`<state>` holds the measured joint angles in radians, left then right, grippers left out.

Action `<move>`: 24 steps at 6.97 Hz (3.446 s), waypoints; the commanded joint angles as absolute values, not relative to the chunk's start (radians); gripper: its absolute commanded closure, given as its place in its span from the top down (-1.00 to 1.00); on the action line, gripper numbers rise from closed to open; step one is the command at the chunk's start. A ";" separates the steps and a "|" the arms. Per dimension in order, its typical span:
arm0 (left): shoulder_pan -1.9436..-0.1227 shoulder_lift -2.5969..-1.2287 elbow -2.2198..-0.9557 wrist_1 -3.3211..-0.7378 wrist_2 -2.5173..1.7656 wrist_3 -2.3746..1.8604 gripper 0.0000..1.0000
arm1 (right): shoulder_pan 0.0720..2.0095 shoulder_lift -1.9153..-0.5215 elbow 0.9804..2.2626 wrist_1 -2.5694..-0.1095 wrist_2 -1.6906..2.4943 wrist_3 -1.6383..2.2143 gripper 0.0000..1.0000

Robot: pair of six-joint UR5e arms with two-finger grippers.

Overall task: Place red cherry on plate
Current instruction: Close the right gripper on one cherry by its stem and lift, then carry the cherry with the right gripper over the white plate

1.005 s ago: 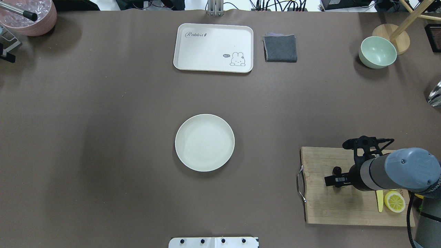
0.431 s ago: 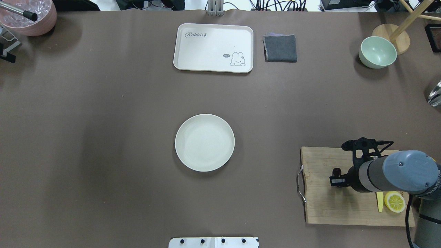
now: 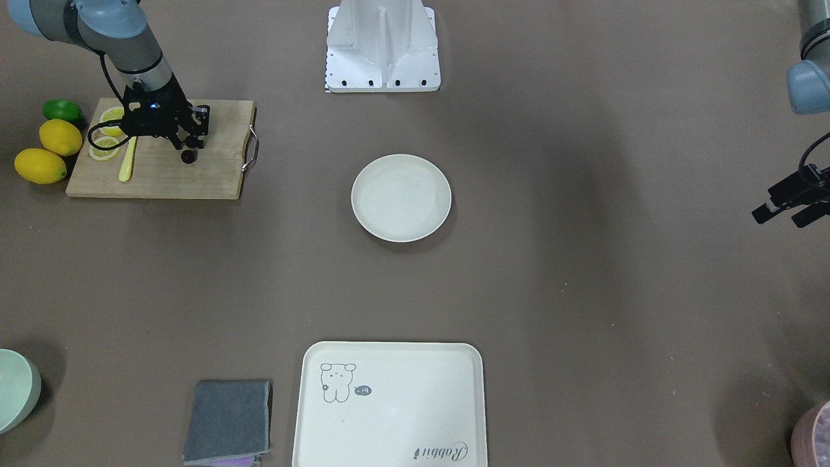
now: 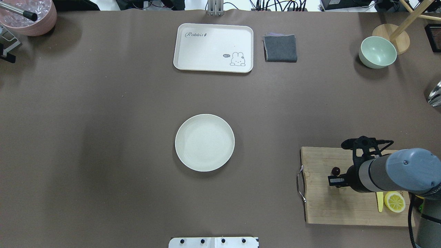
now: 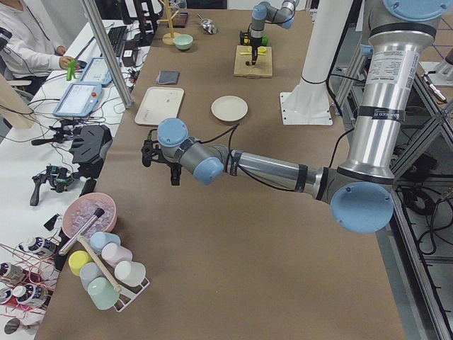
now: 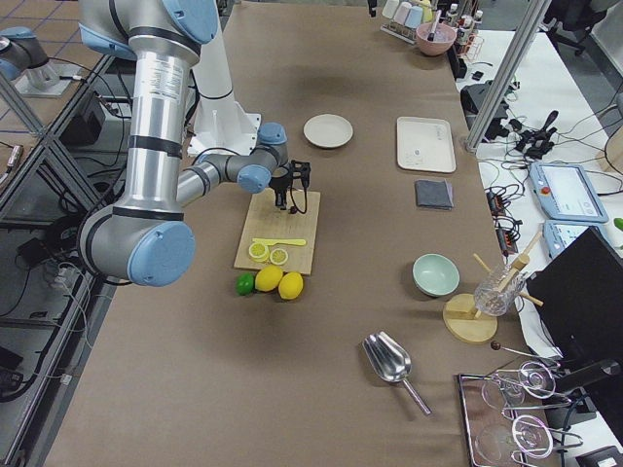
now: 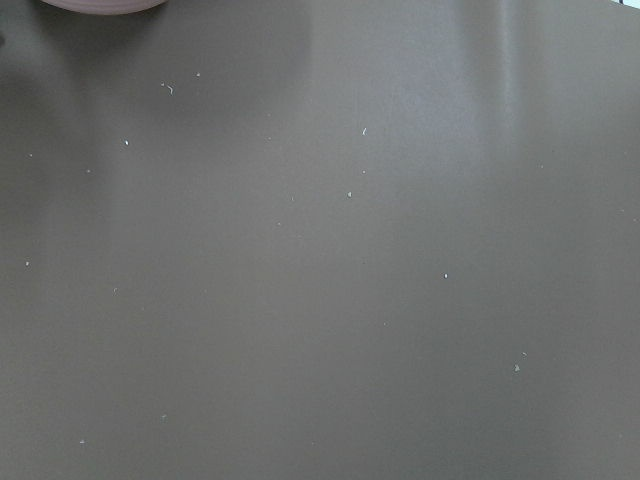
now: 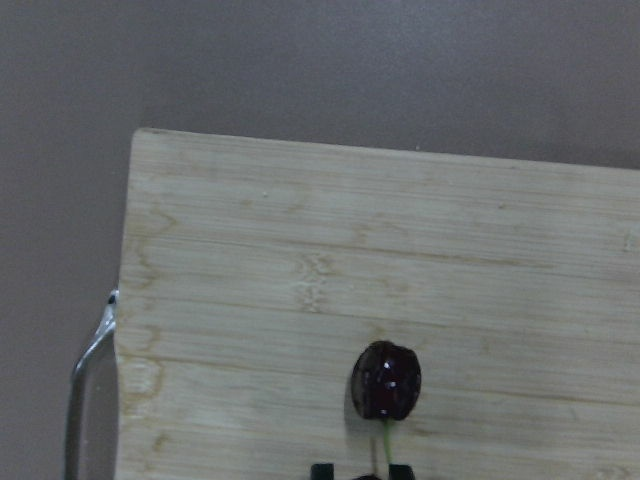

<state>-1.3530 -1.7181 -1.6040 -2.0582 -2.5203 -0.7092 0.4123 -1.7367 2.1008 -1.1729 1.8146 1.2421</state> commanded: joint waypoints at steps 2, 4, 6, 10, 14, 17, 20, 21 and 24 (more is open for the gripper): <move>-1.351 -1.718 -1.606 -2.059 -2.520 -0.710 0.95 | 0.556 -1.741 2.178 -1.213 1.984 1.227 -1.00; -1.353 -1.717 -1.608 -2.062 -2.520 -0.713 0.95 | 0.696 -1.692 2.349 -1.486 2.100 1.143 -1.00; -1.351 -1.718 -1.608 -2.062 -2.522 -0.713 0.95 | 0.832 -1.488 2.427 -1.779 2.202 1.083 -1.00; -1.353 -1.715 -1.623 -2.063 -2.511 -0.713 0.95 | 0.785 -0.919 2.276 -2.264 2.141 1.069 -1.00; -1.353 -1.709 -1.631 -2.062 -2.511 -0.712 0.95 | 0.470 -0.605 1.944 -2.258 1.853 1.259 -1.00; -1.353 -1.710 -1.631 -2.059 -2.511 -0.713 0.95 | 0.413 -0.583 1.687 -2.004 1.803 1.296 -1.00; -1.353 -1.712 -1.631 -2.059 -2.513 -0.716 0.95 | 0.413 -0.581 1.464 -1.766 1.775 1.293 -1.00; -1.353 -1.710 -1.637 -2.060 -2.522 -0.744 0.95 | 0.413 -0.587 1.425 -1.738 1.760 1.286 -1.00; -1.351 -1.704 -1.664 -2.062 -2.525 -0.773 0.95 | 0.397 -0.644 1.424 -1.683 1.741 1.282 -0.92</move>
<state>-1.3521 -1.7062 -1.6526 -2.0625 -2.5224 -0.7676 0.4058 -0.6241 1.4260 -1.7132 1.7487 1.2819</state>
